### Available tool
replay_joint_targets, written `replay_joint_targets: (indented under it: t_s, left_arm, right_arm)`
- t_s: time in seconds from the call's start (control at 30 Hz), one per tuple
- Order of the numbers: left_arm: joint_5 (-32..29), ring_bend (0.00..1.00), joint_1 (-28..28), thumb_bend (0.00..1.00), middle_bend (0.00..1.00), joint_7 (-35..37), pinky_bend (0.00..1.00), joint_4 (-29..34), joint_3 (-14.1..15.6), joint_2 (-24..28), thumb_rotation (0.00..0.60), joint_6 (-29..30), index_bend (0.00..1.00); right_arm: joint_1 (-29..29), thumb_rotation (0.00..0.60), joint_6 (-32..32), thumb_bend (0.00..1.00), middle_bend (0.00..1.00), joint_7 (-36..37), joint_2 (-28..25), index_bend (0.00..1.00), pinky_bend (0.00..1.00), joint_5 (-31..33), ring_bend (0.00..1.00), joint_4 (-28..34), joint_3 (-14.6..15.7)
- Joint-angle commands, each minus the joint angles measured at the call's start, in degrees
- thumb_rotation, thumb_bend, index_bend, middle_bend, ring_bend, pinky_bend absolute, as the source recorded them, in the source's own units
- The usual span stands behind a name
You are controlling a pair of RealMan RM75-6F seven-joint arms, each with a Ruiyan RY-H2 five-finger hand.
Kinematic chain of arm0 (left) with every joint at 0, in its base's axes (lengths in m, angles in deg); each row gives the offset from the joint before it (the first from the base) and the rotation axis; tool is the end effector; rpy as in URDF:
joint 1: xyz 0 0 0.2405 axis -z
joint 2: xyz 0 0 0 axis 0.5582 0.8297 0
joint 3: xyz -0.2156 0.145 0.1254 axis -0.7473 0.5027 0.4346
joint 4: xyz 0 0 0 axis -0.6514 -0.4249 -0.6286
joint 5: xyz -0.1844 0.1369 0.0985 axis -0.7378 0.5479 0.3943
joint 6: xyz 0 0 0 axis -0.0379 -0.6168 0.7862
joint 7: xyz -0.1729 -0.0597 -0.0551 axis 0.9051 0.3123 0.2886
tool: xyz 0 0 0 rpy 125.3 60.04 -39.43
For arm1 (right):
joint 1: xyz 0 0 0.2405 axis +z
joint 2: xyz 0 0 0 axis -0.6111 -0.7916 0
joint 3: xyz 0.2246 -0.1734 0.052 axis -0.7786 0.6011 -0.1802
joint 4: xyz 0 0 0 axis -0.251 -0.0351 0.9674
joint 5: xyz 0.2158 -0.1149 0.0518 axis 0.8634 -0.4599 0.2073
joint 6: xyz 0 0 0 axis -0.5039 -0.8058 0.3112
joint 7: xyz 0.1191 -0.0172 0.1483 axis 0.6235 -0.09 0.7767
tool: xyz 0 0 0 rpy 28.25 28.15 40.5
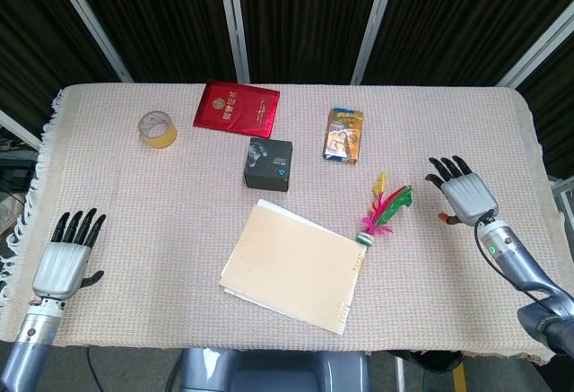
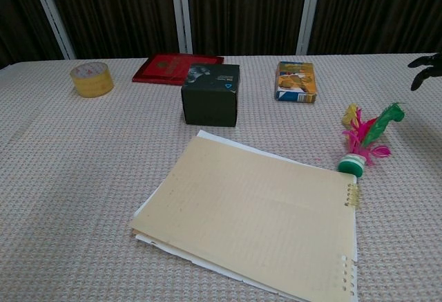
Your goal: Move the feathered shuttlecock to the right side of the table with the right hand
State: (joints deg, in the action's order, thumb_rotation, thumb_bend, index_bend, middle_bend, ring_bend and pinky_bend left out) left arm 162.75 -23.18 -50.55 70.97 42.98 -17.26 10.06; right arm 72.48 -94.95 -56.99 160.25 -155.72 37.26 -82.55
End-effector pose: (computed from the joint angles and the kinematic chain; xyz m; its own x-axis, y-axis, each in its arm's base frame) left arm -0.3757 0.2666 0.0284 0.7034 0.0857 0.7056 0.7105 -0.1108 -0.6949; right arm -0.3723 -0.4608 0.0673 0.7201 -0.1823 0.6695 -0.6869 -0.3234 0.6509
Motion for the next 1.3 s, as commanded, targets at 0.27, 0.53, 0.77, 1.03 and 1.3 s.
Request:
replay_joint_targets:
  t_s: [0.27, 0.53, 0.77, 1.03, 1.3]
  left_arm:
    - [-0.02, 0.00, 0.18, 0.09, 0.00, -0.07, 0.00, -0.40, -0.06, -0.34, 0.563, 0.29, 0.00]
    - [-0.53, 0.00, 0.45, 0.09, 0.00, 0.47, 0.00, -0.88, -0.32, -0.30, 0.561, -0.05, 0.00]
    - [-0.75, 0.00, 0.58, 0.09, 0.00, 1.32, 0.00, -1.19, -0.54, 0.02, 0.561, 0.02, 0.00]
    - [-0.36, 0.00, 0.20, 0.09, 0.00, 1.64, 0.00, -0.81, -0.53, 0.46, 0.562, 1.40, 0.00]
    - [0.18, 0.00, -0.09, 0.09, 0.00, 2.14, 0.00, -0.32, -0.32, 0.98, 0.562, 2.34, 0.00]
  right_arm:
    - [3.41, 0.600, 1.31, 0.18, 0.00, 5.15, 7.10, 0.25, 0.00, -3.39, 0.00, -9.00, 4.18]
    - [5.02, 0.600, 1.79, 0.18, 0.00, 3.01, 8.41, 0.25, 0.00, -3.48, 0.00, -9.36, 4.71]
    - [5.96, 0.600, 1.13, 0.18, 0.00, -1.35, 7.52, 0.22, 0.00, -2.66, 0.00, -7.42, 3.99]
    - [7.72, 0.600, 1.94, 0.18, 0.00, -5.44, 6.18, 0.18, 0.00, -1.49, 0.00, -3.78, 2.87]
    - [9.06, 0.600, 2.15, 0.18, 0.00, -9.86, 4.82, 0.17, 0.00, -0.60, 0.00, 0.98, 2.07]
